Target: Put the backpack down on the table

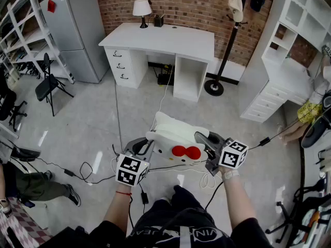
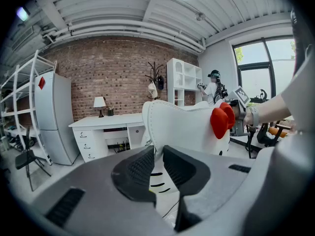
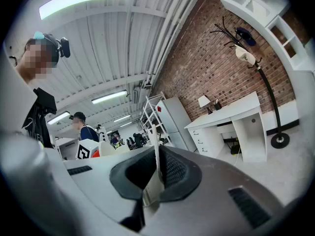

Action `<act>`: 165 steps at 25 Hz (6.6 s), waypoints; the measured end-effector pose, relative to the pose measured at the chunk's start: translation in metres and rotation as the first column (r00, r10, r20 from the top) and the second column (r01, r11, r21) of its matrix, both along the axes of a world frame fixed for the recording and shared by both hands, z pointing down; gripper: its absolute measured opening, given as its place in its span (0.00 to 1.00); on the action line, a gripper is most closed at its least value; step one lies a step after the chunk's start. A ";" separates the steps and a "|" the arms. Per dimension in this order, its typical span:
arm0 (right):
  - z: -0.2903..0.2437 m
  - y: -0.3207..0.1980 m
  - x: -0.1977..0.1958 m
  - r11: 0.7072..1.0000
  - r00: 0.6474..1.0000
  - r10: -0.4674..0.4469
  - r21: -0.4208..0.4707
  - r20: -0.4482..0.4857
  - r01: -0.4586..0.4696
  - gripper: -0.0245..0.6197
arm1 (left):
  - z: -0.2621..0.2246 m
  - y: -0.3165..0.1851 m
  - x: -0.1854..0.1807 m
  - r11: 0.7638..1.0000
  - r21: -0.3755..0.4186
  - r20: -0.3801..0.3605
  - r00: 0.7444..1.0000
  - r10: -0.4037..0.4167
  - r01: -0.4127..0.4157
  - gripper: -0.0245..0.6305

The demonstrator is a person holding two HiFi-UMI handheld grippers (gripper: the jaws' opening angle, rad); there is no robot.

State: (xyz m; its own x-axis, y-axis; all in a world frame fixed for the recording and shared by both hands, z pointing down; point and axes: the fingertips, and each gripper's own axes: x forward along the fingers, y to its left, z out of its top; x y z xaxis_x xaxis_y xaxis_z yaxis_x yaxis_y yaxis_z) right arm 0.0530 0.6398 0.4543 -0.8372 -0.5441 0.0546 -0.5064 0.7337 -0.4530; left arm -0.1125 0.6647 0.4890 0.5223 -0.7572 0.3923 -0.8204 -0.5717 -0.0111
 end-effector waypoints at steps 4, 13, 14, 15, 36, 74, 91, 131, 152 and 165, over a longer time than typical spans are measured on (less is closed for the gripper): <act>0.002 -0.013 -0.004 1.000 1.000 0.003 -0.008 -0.004 -0.003 0.05 | 0.001 -0.013 -0.005 1.000 -0.010 -0.005 1.000 0.005 -0.005 0.12; 0.011 -0.078 -0.015 1.000 0.999 -0.011 -0.022 -0.030 0.011 0.05 | 0.012 -0.074 -0.013 0.999 -0.044 -0.011 1.000 -0.002 0.002 0.12; 0.011 -0.087 -0.015 1.000 0.999 -0.014 -0.020 -0.030 0.013 0.05 | 0.012 -0.083 -0.013 0.999 -0.046 -0.011 1.000 -0.004 0.003 0.12; 0.010 -0.095 -0.015 1.000 0.999 -0.017 -0.017 -0.030 0.016 0.05 | 0.012 -0.092 -0.013 0.999 -0.046 -0.011 1.000 -0.005 0.005 0.12; 0.007 -0.268 0.017 0.999 0.997 -0.005 0.037 -0.074 0.007 0.06 | 0.006 -0.254 0.020 0.994 -0.026 0.014 0.995 -0.102 0.103 0.12; 0.016 -0.637 -0.019 0.998 0.996 0.067 0.017 -0.053 -0.066 0.05 | 0.016 -0.642 -0.019 0.998 -0.058 0.009 1.000 0.000 0.001 0.12; 0.019 -0.734 -0.029 0.999 0.997 0.027 0.021 -0.072 -0.026 0.05 | 0.018 -0.733 -0.027 0.997 -0.065 0.015 0.999 -0.033 0.034 0.12; 0.059 -0.993 0.003 0.992 0.991 -0.115 -0.055 -0.074 0.111 0.05 | 0.042 -0.977 0.011 0.983 -0.123 0.066 0.989 -0.129 0.136 0.12; 0.066 -1.129 0.024 0.999 0.997 0.010 -0.050 -0.076 -0.014 0.05 | 0.054 -1.126 0.028 0.990 -0.143 0.098 0.995 0.019 -0.005 0.12; 0.077 -1.188 0.035 0.998 0.991 0.038 -0.038 -0.127 -0.043 0.05 | 0.069 -1.191 0.040 0.988 -0.137 0.121 0.989 0.084 -0.068 0.12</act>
State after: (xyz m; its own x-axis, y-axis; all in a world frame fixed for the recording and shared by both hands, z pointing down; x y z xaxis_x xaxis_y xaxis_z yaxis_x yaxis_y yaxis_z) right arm 0.0884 -0.5482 0.5316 -0.7994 -0.5727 0.1816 -0.5906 0.6935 -0.4126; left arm -0.0722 -0.5268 0.5576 0.5163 -0.6543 0.5526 -0.7714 -0.6356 -0.0320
